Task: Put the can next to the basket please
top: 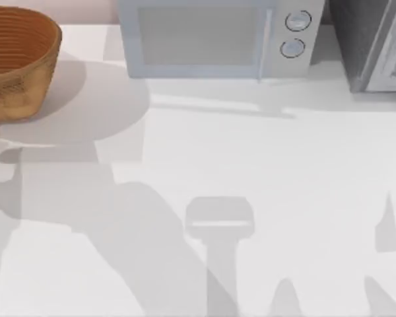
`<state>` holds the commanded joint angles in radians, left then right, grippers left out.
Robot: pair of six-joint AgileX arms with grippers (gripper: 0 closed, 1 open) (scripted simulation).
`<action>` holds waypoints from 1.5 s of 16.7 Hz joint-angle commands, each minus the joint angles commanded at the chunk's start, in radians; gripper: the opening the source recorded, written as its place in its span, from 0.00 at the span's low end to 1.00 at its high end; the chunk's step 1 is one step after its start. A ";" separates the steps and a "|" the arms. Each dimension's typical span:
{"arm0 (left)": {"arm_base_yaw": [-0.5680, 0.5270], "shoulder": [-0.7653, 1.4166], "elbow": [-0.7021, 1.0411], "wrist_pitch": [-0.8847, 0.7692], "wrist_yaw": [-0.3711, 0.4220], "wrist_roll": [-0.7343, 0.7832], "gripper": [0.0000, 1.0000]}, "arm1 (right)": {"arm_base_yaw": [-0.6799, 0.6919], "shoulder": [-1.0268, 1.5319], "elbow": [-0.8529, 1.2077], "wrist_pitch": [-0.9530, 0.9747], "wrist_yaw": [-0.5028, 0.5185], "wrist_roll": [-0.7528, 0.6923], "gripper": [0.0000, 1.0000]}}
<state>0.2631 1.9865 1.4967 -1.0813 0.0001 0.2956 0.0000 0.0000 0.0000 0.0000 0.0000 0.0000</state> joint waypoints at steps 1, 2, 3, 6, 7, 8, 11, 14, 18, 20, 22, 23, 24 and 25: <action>0.003 -0.003 -0.003 -0.003 -0.002 0.000 0.00 | 0.000 0.000 0.000 0.000 0.000 0.000 1.00; 0.016 -0.013 -0.015 -0.016 -0.010 -0.001 0.00 | 0.000 0.000 0.000 0.000 0.000 0.000 1.00; 0.039 -0.024 -0.032 -0.039 -0.022 -0.003 0.00 | 0.000 0.000 0.000 0.000 0.000 0.000 1.00; 0.099 -0.027 -0.060 -0.087 -0.056 -0.004 0.00 | 0.000 0.000 0.000 0.000 0.000 0.000 1.00; 0.101 -0.017 -0.055 -0.083 -0.061 -0.002 0.00 | 0.000 0.000 0.000 0.000 0.000 0.000 1.00; 0.095 -0.006 -0.046 -0.070 -0.061 0.000 0.00 | 0.000 0.000 0.000 0.000 0.000 0.000 1.00; 0.037 0.008 -0.024 -0.002 -0.025 0.001 0.00 | 0.000 0.000 0.000 0.000 0.000 0.000 1.00; 0.005 0.010 -0.018 0.031 0.002 -0.001 0.00 | 0.000 0.000 0.000 0.000 0.000 0.000 1.00; 0.005 0.010 -0.018 0.031 0.002 -0.001 0.08 | 0.000 0.000 0.000 0.000 0.000 0.000 1.00; 0.005 0.010 -0.018 0.031 0.002 -0.001 0.23 | 0.000 0.000 0.000 0.000 0.000 0.000 1.00; 0.005 0.010 -0.018 0.031 0.002 -0.001 0.38 | 0.000 0.000 0.000 0.000 0.000 0.000 1.00; 0.005 0.010 -0.018 0.031 0.002 -0.001 0.45 | 0.000 0.000 0.000 0.000 0.000 0.000 1.00; 0.005 0.010 -0.018 0.031 0.002 -0.001 0.53 | 0.000 0.000 0.000 0.000 0.000 0.000 1.00; 0.005 0.010 -0.018 0.031 0.002 -0.001 0.60 | 0.000 0.000 0.000 0.000 0.000 0.000 1.00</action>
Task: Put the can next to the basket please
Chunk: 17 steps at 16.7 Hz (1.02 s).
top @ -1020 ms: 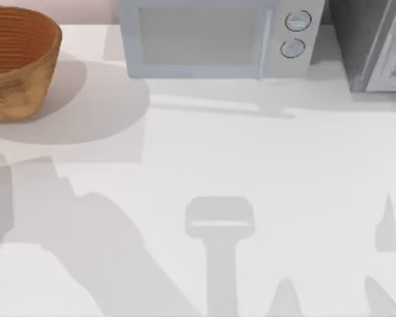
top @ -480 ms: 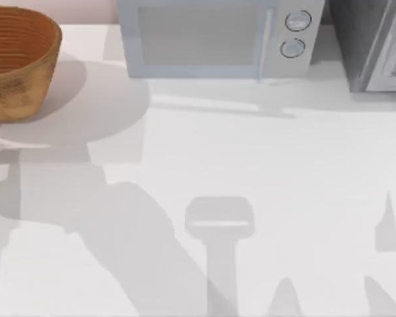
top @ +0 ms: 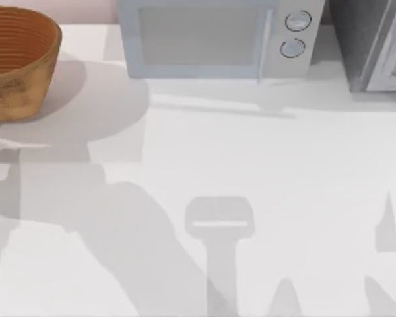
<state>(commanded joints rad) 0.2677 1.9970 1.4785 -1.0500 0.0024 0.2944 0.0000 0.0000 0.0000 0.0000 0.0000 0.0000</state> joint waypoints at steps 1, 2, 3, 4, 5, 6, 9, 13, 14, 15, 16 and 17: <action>0.000 0.000 0.000 0.000 0.000 0.000 0.68 | 0.000 0.000 0.000 0.000 0.000 0.000 1.00; 0.000 0.000 0.000 0.000 0.000 0.000 0.75 | 0.000 0.000 0.000 0.000 0.000 0.000 1.00; 0.000 0.000 0.000 0.000 0.000 0.000 0.83 | 0.000 0.000 0.000 0.000 0.000 0.000 1.00; 0.000 0.000 0.000 0.000 0.000 0.000 0.90 | 0.000 0.000 0.000 0.000 0.000 0.000 1.00; 0.000 0.000 0.000 0.000 0.000 0.000 0.98 | 0.000 0.000 0.000 0.000 0.000 0.000 1.00; 0.000 0.000 0.000 0.000 0.000 0.000 1.00 | 0.000 0.000 0.000 0.000 0.000 0.000 1.00; 0.000 0.000 0.000 0.000 0.000 0.000 1.00 | 0.000 0.000 0.000 0.000 0.000 0.000 1.00; 0.000 0.000 0.000 0.000 0.000 0.000 1.00 | 0.000 0.000 0.000 0.000 0.000 0.000 1.00; 0.002 0.000 0.000 0.000 0.000 0.000 1.00 | 0.000 0.000 0.000 0.000 0.000 0.000 1.00; 0.003 -0.001 -0.001 -0.002 0.000 0.000 1.00 | 0.000 0.000 0.000 0.000 0.000 0.000 1.00; 0.007 -0.004 -0.002 -0.010 0.000 0.001 1.00 | 0.000 0.000 0.000 0.000 0.000 0.000 1.00; 0.013 -0.009 -0.002 -0.022 0.000 0.002 1.00 | 0.000 0.000 0.000 0.000 0.000 0.000 1.00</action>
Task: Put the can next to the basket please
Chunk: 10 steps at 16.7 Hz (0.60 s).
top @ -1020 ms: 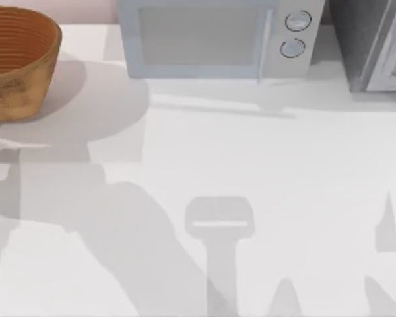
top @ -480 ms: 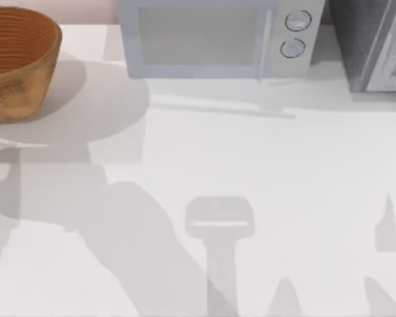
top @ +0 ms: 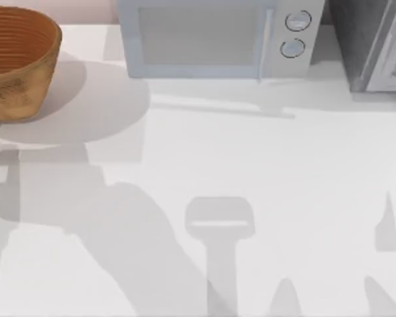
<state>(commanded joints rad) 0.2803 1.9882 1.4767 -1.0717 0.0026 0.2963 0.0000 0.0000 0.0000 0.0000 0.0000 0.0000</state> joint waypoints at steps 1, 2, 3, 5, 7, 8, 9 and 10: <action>0.005 -0.005 0.003 -0.016 0.000 0.001 1.00 | 0.000 0.000 0.000 0.000 0.000 0.000 1.00; 0.008 -0.009 0.010 -0.034 -0.002 0.003 1.00 | 0.000 0.000 0.000 0.000 0.000 0.000 1.00; 0.007 -0.013 0.021 -0.054 -0.004 0.004 1.00 | 0.000 0.000 0.000 0.000 0.000 0.000 1.00; 0.001 -0.019 0.053 -0.092 -0.007 0.002 1.00 | 0.000 0.000 0.000 0.000 0.000 0.000 1.00; -0.007 -0.023 0.092 -0.118 -0.004 -0.002 1.00 | 0.000 0.000 0.000 0.000 0.000 0.000 1.00; -0.010 -0.023 0.108 -0.124 -0.002 -0.003 1.00 | 0.000 0.000 0.000 0.000 0.000 0.000 1.00; -0.012 -0.023 0.117 -0.126 -0.001 -0.004 1.00 | 0.000 0.000 0.000 0.000 0.000 0.000 1.00; -0.012 -0.023 0.118 -0.127 -0.001 -0.004 1.00 | 0.000 0.000 0.000 0.000 0.000 0.000 1.00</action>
